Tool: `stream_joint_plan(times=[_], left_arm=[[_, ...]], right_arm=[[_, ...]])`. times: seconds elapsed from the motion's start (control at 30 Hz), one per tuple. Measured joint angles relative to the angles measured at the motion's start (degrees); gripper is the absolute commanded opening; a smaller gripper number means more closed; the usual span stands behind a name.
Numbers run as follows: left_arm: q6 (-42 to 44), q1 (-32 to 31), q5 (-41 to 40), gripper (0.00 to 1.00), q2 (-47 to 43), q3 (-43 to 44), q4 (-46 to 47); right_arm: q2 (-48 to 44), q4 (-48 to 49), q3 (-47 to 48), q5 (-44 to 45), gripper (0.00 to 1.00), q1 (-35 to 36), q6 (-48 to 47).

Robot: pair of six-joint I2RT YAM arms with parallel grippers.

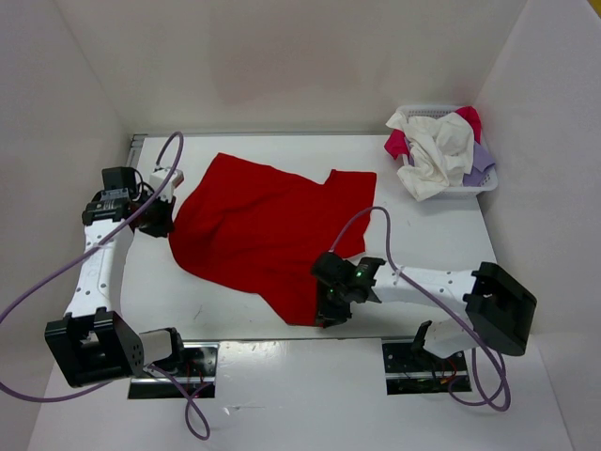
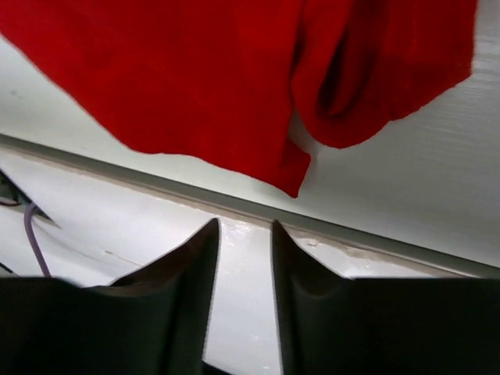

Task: Fold and stack the t-shirts
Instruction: Flatten out the tshirt

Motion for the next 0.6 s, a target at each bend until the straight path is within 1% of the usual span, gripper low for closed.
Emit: stream_joint_plan(times=[0.07,0.1,0.2,0.3,0.43,0.57,0.6], left_arm=[[0.0,0.0,0.1,0.0,0.0,-0.3,0.0],[0.0,0.0,0.1,0.0,0.0,-0.4,0.0],[0.2,0.0,0.2,0.0,0.0,-0.5,0.0],[1.0,0.0,0.2,0.0,0.0,-0.5,0.0],[1.0,0.0,0.2,0.0,0.0,-0.5,0.0],[1.0,0.0,0.2,0.0,0.0,-0.8,0.1],[1.0,0.0,0.2,0.0,0.0,-0.9,0.0]], right_arm=[[2.3,0.9,0.0,-0.7,0.5,0.2,-0.1],[3.0,1.1,0.0,-0.9,0.51,0.3,0.0],[5.6,1.6,0.2,-0.6,0.54,0.3,-0.3],[8.2,0.7,1.1,0.4,0.54,0.3,0.0],[8.5,-1.5,2.6,4.6,0.61,1.4,1.6],[10.1,-3.0,4.2,7.0,0.61,2.1,1.9],[11.1,-3.4,5.2,7.0,0.56,2.1,1.9]])
